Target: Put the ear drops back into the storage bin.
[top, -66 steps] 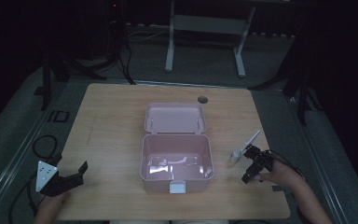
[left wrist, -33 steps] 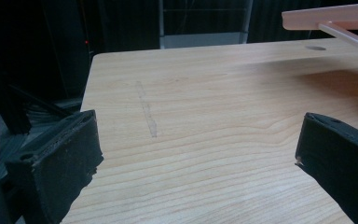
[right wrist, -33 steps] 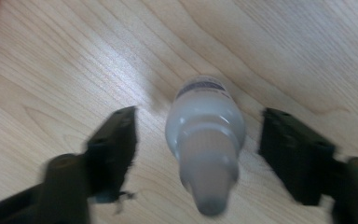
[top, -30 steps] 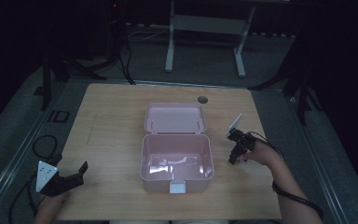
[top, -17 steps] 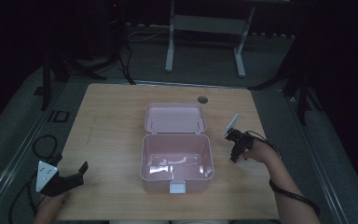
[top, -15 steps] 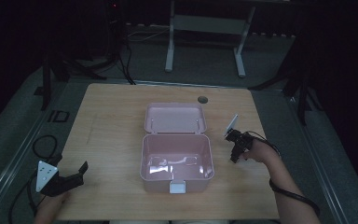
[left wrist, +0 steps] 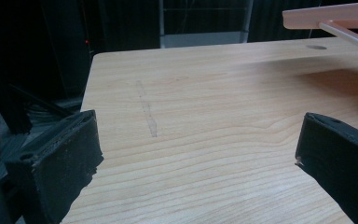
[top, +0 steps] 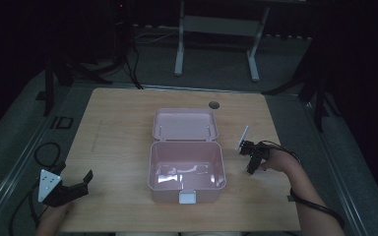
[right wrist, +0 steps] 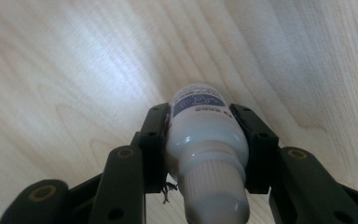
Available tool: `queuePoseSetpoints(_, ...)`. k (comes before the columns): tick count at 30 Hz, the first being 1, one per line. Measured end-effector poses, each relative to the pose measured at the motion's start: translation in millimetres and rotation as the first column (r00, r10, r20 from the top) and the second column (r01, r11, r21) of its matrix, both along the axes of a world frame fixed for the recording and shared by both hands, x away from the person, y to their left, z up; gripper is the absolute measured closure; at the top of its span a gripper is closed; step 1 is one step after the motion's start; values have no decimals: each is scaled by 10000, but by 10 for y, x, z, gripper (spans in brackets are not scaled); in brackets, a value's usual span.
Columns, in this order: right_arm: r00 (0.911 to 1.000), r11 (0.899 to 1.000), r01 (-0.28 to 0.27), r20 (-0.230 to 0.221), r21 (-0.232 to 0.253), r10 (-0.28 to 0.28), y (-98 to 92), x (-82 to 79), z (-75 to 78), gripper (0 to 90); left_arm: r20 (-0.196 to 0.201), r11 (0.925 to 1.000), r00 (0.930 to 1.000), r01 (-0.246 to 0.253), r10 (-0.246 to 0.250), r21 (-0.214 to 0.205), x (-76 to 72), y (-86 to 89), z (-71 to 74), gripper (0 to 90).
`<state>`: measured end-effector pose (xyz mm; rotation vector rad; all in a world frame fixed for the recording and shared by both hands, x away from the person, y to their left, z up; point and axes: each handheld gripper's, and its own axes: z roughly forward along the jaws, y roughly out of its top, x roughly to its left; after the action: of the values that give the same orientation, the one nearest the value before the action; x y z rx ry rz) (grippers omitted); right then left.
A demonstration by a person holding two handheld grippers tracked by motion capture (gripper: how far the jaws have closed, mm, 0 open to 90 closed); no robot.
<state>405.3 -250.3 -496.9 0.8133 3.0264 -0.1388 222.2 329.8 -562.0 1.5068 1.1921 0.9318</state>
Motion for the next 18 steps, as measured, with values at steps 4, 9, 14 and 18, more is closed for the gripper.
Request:
queuePoseSetpoints(4,9978,9978,-657,25,-17,657,6,-54,25,598,6,10000,10000,-10,10,4,0,-1,0,4)
queuePoseSetpoints(9,9944,9935,-1047,124,-450,1053,21,-111,68,598,14,10000,10000,-19,19,7,-1,-2,-1,4)
queuePoseSetpoints(14,9724,9727,-2320,-254,28,2319,77,-264,144,598,6,10000,10000,-10,10,5,0,-1,0,3)
queuePoseSetpoints(18,9526,9531,-3021,-321,194,3026,107,-349,180,598,14,10000,10000,-24,24,10,-1,-3,-1,4)
